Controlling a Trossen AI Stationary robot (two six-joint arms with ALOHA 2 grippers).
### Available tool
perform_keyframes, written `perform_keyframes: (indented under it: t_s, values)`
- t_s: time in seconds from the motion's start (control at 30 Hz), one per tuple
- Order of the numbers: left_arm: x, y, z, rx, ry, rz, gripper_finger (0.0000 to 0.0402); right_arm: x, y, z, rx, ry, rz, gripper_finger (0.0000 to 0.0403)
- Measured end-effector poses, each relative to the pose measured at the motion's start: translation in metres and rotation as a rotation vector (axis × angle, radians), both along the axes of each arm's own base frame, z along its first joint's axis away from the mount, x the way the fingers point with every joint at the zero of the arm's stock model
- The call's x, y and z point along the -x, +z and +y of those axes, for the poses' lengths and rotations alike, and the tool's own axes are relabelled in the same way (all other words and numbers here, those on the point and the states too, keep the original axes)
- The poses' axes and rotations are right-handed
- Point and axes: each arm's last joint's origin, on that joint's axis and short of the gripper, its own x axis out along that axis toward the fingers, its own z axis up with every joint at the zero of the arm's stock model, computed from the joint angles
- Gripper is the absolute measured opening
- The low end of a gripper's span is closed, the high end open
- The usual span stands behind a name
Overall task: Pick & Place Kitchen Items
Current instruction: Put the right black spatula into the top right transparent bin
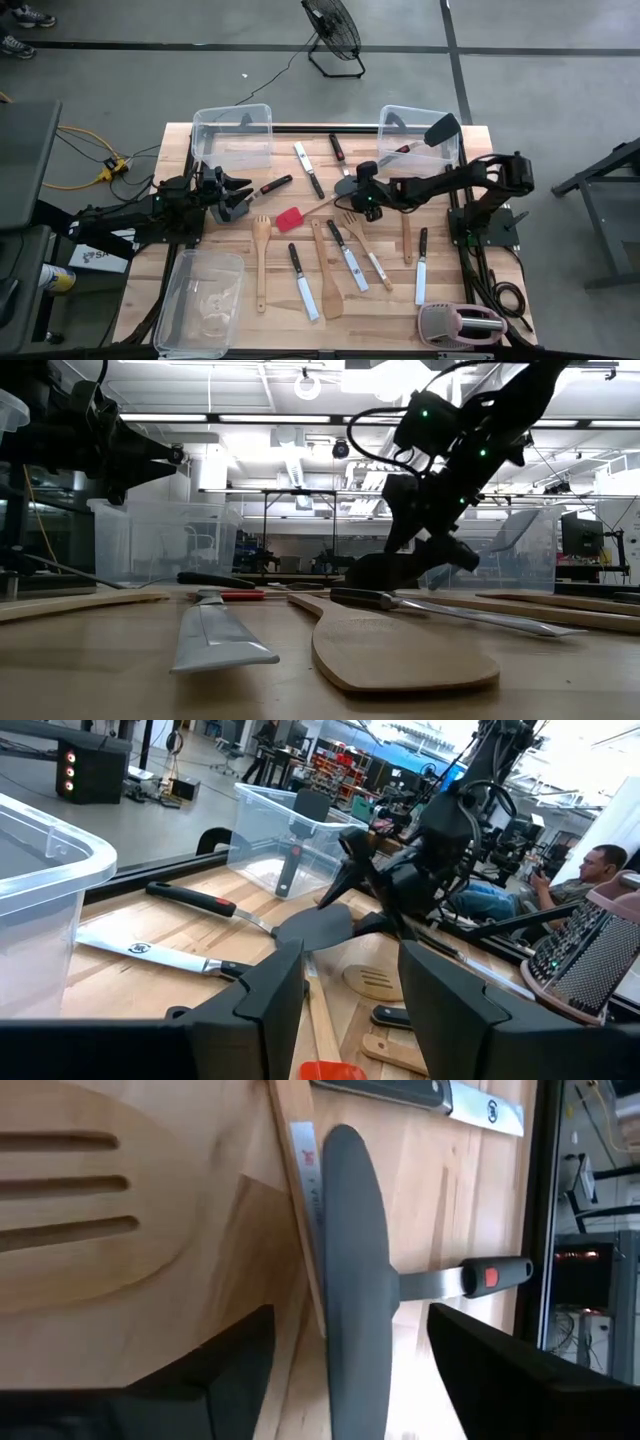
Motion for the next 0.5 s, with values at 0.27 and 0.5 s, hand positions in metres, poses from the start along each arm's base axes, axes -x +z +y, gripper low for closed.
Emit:
perform_keyframes:
  t_s: [0.27, 0.5]
  values:
    - [0.0, 0.0, 0.0, 0.0, -0.001, 0.0, 0.0163, -0.002, 0.0, -0.0038, -0.008, -0.068, -0.051, 0.0161]
    - [0.0, 0.0001, 0.0, 0.0, -0.001, 0.0, 0.0163, -0.0023, 0.0002, -0.0046, -0.023, -0.065, -0.059, 0.0061]
